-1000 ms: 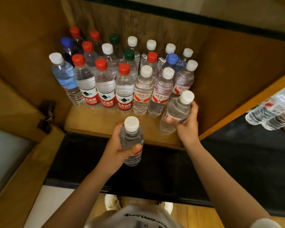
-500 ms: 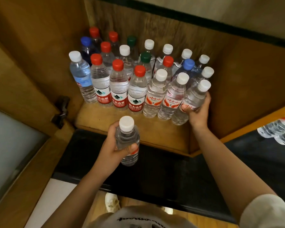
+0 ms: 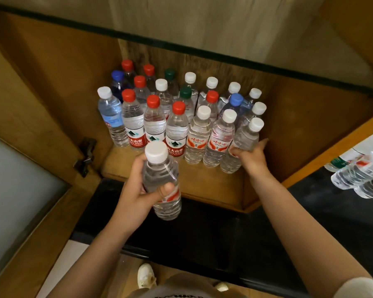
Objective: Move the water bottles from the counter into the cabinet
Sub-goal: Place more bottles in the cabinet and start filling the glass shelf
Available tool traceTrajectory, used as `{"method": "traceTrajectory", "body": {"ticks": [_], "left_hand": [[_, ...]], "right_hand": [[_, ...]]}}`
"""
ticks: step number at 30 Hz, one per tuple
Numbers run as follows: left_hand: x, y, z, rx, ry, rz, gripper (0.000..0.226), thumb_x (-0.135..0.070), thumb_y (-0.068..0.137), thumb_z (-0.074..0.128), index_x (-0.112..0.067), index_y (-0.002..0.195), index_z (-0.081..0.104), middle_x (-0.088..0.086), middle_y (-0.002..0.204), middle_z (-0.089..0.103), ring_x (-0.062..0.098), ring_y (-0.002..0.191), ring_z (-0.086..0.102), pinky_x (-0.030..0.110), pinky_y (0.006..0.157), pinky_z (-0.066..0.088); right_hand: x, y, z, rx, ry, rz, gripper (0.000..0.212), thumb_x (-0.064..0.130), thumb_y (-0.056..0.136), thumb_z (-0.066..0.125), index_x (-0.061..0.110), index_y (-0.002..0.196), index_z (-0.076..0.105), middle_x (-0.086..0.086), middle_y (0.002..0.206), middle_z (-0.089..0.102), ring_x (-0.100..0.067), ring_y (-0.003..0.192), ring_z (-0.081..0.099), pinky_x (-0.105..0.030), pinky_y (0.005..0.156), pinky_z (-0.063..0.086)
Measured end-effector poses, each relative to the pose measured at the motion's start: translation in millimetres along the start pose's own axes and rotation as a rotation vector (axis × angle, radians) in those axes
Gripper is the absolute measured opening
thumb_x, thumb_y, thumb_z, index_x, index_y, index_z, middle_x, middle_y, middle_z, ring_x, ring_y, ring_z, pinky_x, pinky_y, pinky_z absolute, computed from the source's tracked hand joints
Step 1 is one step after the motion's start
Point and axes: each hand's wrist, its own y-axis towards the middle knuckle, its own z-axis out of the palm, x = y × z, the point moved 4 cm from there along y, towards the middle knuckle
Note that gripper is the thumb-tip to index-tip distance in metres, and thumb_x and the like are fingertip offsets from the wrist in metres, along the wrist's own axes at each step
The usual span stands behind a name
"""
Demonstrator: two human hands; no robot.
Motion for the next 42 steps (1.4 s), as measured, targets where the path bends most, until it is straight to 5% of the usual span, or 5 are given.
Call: {"method": "traceTrajectory", "body": {"ticks": [6, 10, 18, 23, 42], "left_hand": [[-77, 3, -17, -0.099, 0.061, 0.199, 0.058, -0.064, 0.062, 0.070, -0.055, 0.115, 0.047, -0.019, 0.118, 0.061, 0.005, 0.111, 0.059, 0.015, 0.084, 0.049], [-131, 5, -28, -0.168, 0.065, 0.333, 0.056, -0.063, 0.063, 0.071, -0.049, 0.114, 0.052, -0.012, 0.113, 0.065, 0.011, 0.106, 0.063, 0.020, 0.082, 0.052], [-240, 20, -55, -0.299, 0.153, 0.606, 0.060, -0.064, 0.065, 0.067, -0.025, 0.108, 0.055, -0.008, 0.095, 0.068, 0.012, 0.088, 0.066, 0.024, 0.076, 0.054], [-291, 41, -67, -0.435, 0.222, 0.760, 0.052, -0.067, 0.067, 0.063, -0.029, 0.102, 0.055, -0.010, 0.093, 0.065, 0.010, 0.088, 0.065, 0.026, 0.077, 0.053], [-314, 283, -124, -0.478, 0.456, 0.531, 0.059, -0.051, 0.080, 0.063, -0.020, 0.124, 0.040, -0.010, 0.105, 0.059, 0.012, 0.103, 0.060, 0.041, 0.097, 0.048]], "right_hand": [[71, -79, -13, 0.495, -0.477, -0.209, 0.062, 0.030, 0.086, 0.063, 0.025, 0.141, 0.035, 0.004, 0.140, 0.046, -0.016, 0.128, 0.044, -0.036, 0.108, 0.036], [145, -145, -10, 0.667, -0.678, -0.567, 0.026, 0.037, 0.085, 0.060, 0.041, 0.111, 0.057, 0.014, 0.082, 0.066, 0.001, 0.079, 0.061, -0.024, 0.073, 0.050], [271, -186, 10, 0.176, -0.531, -1.358, 0.025, 0.023, 0.082, 0.068, 0.026, 0.106, 0.062, 0.010, 0.088, 0.056, -0.002, 0.083, 0.052, -0.022, 0.071, 0.045], [283, -150, 50, 0.170, -0.931, -1.219, 0.061, 0.061, 0.084, 0.045, 0.029, 0.136, 0.038, 0.004, 0.128, 0.045, -0.018, 0.120, 0.043, -0.037, 0.093, 0.042], [272, -120, 69, 0.327, -0.953, -1.124, 0.057, 0.069, 0.080, 0.017, 0.041, 0.127, 0.032, 0.015, 0.116, 0.030, -0.008, 0.113, 0.028, -0.035, 0.094, 0.030]]}}
